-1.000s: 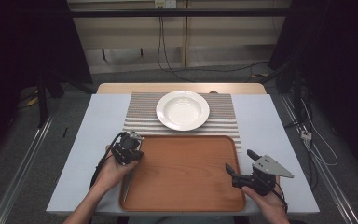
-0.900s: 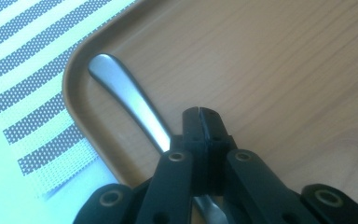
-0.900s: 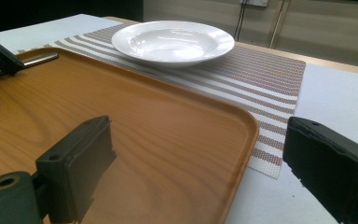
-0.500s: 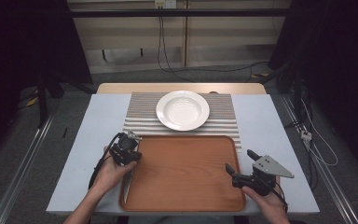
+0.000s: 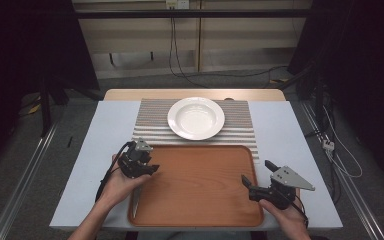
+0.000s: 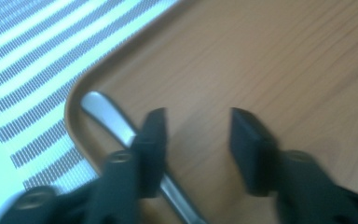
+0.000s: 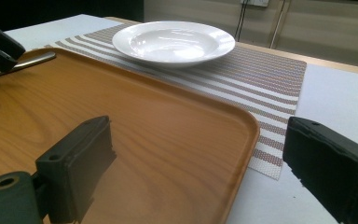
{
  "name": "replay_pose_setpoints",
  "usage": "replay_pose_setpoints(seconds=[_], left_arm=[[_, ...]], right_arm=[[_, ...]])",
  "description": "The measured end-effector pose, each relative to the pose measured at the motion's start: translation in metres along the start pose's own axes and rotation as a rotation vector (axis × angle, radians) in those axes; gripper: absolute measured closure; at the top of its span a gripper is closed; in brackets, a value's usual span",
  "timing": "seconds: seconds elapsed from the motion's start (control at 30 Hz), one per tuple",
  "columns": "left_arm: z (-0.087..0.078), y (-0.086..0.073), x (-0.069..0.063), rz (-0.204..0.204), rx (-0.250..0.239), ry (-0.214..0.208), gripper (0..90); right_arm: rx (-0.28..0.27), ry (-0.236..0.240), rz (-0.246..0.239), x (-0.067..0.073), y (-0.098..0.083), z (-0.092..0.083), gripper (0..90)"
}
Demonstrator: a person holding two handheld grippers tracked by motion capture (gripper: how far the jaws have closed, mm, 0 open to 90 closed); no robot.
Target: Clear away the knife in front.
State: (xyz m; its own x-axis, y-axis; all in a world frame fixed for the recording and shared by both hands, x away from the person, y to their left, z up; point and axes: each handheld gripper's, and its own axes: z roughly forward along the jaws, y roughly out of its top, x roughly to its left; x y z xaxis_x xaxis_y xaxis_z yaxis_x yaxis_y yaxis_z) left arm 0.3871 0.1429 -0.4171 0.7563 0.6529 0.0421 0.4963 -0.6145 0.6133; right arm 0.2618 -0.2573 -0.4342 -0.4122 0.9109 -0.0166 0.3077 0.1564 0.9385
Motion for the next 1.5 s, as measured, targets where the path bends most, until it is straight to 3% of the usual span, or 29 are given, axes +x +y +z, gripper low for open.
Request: replay_pose_setpoints(seconds=[0.17, 0.27, 0.33, 0.43, 0.57, 0.63, 0.7, 0.77, 0.9, 1.0, 1.23, 1.5], left_arm=[[-0.002, 0.003, 0.002, -0.027, -0.027, 0.0, 17.6], [-0.004, 0.004, 0.002, -0.058, -0.056, 0.006, 11.1], [-0.006, 0.005, 0.005, -0.078, -0.074, -0.035, 5.9], [-0.008, 0.005, 0.005, -0.099, -0.109, -0.024, 6.0], [-0.008, 0.007, -0.001, -0.06, -0.141, -0.001, 5.8], [-0.01, 0.009, -0.004, -0.048, -0.15, 0.044, 5.9], [-0.014, 0.009, -0.006, -0.024, -0.162, 0.063, 5.8], [-0.018, 0.008, -0.004, -0.045, -0.16, 0.075, 5.8], [-0.03, 0.004, 0.0, -0.083, -0.217, 0.082, 5.9], [-0.041, 0.001, 0.0, -0.1, -0.248, 0.055, 5.9], [-0.055, -0.01, -0.001, -0.138, -0.33, 0.055, 5.3], [-0.062, -0.029, -0.001, -0.16, -0.356, 0.082, 5.3]], right_arm=[[0.001, 0.005, -0.003, 0.0, 0.0, 0.001, 8.4], [0.001, 0.005, -0.001, 0.0, 0.0, 0.001, 8.4], [0.0, 0.005, -0.002, 0.0, 0.0, 0.001, 8.4], [0.0, 0.005, 0.0, 0.0, 0.0, 0.001, 8.4], [0.003, 0.005, 0.001, 0.0, 0.0, 0.002, 8.4], [0.003, 0.005, 0.001, 0.0, 0.0, 0.003, 8.4], [0.003, 0.004, 0.002, -0.001, 0.0, 0.003, 8.4], [0.002, 0.002, 0.003, -0.001, 0.0, 0.002, 8.4], [0.002, 0.003, 0.003, -0.001, 0.0, 0.003, 8.4], [0.005, 0.003, -0.002, 0.0, 0.0, 0.003, 8.4], [0.002, -0.003, 0.002, -0.001, 0.0, 0.002, 8.4], [0.001, -0.003, 0.005, -0.001, 0.0, 0.001, 8.4]])
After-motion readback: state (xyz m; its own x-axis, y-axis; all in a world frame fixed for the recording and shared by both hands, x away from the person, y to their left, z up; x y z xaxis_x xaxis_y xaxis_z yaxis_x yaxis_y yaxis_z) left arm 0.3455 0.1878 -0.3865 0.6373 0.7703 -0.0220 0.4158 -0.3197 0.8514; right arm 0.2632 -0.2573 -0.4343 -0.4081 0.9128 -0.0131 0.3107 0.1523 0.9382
